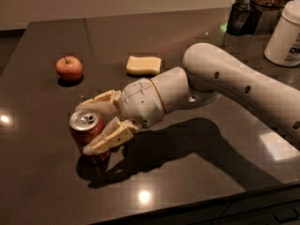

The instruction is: Place coke can upright

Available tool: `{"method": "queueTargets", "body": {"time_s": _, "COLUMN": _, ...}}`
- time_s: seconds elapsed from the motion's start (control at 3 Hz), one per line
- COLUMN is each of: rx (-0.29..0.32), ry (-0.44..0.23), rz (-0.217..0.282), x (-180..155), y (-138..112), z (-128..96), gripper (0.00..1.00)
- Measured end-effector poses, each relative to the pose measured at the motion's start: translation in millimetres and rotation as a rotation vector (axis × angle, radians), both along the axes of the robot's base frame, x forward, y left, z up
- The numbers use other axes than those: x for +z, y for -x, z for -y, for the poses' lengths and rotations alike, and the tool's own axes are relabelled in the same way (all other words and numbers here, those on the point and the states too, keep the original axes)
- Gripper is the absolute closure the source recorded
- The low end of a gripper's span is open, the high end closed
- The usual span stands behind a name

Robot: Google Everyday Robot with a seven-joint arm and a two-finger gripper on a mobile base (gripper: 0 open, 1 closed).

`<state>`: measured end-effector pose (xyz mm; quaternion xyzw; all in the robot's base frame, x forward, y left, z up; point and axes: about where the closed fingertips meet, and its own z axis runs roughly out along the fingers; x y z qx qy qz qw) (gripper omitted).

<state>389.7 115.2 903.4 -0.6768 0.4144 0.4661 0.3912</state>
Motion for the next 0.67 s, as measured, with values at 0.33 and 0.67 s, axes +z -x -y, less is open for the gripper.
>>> {"method": "queueTargets", "body": {"time_s": 0.33, "rx": 0.003, "ry": 0.001, "rz": 0.001, "x": 0.4, "y": 1.0, "z": -1.1, "gripper": 0.0}}
{"method": "queueTargets", "body": {"time_s": 0.67, "rx": 0.003, "ry": 0.001, "rz": 0.001, "x": 0.4, "y": 1.0, "z": -1.1, "gripper": 0.0}}
